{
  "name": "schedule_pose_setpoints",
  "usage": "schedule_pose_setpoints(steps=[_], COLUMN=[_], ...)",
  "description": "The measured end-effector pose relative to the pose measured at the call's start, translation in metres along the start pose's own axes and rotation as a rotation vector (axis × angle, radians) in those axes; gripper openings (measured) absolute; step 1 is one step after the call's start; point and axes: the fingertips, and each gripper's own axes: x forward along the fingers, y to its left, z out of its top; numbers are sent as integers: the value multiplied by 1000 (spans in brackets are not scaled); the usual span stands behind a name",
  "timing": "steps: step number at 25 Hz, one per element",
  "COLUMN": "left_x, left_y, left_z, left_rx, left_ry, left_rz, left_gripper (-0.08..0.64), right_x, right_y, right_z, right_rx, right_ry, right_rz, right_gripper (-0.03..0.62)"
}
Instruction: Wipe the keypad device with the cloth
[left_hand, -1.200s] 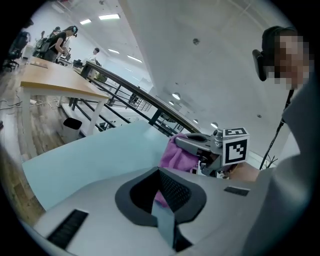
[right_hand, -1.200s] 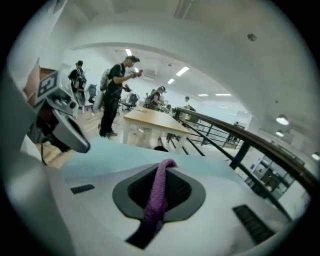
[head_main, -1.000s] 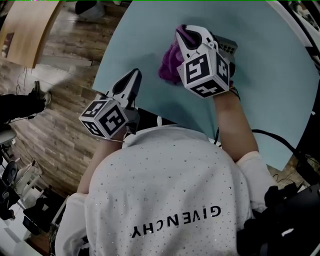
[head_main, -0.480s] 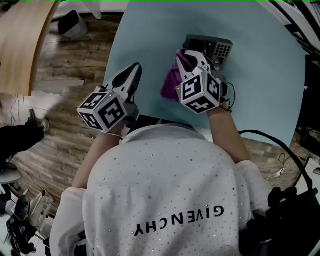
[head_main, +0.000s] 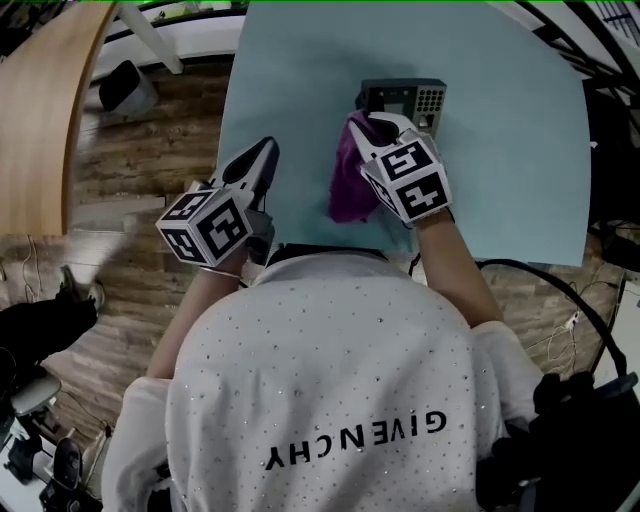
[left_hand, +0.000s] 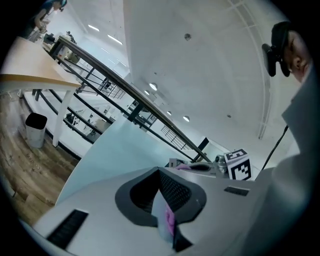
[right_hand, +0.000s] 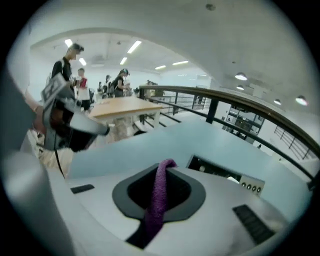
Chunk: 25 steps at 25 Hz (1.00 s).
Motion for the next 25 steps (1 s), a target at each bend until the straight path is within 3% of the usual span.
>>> schedule_pose_setpoints(steps=[3,6,8,11,18,25], left_x=[-4,-13,-20,-25,-24,-26], left_y=[-6,-10,-10,-8,-18,-27], left_z=[13,22,27,38,46,43], left_rx=[7,32,33,30,42,51], left_ry=[-31,-36,-48,-86,-119,-141], left_rz=[-29,-32,-29,-24,-28,17], left_gripper=[0,0,0,0,0,1], right_x=[-33,-70,-81,-63,-4,-9], right_y=[-22,-40,-52,-70,-73,-89], right_z=[65,124,143,132,56,34], right_rx=[58,15,1,15,-55,19], right_ry=[-166,-299,-345,-292,-31,-30], right_rz=[-21,-77,-100,-120,-95,-84], right_gripper=[15,15,15,15,15,15])
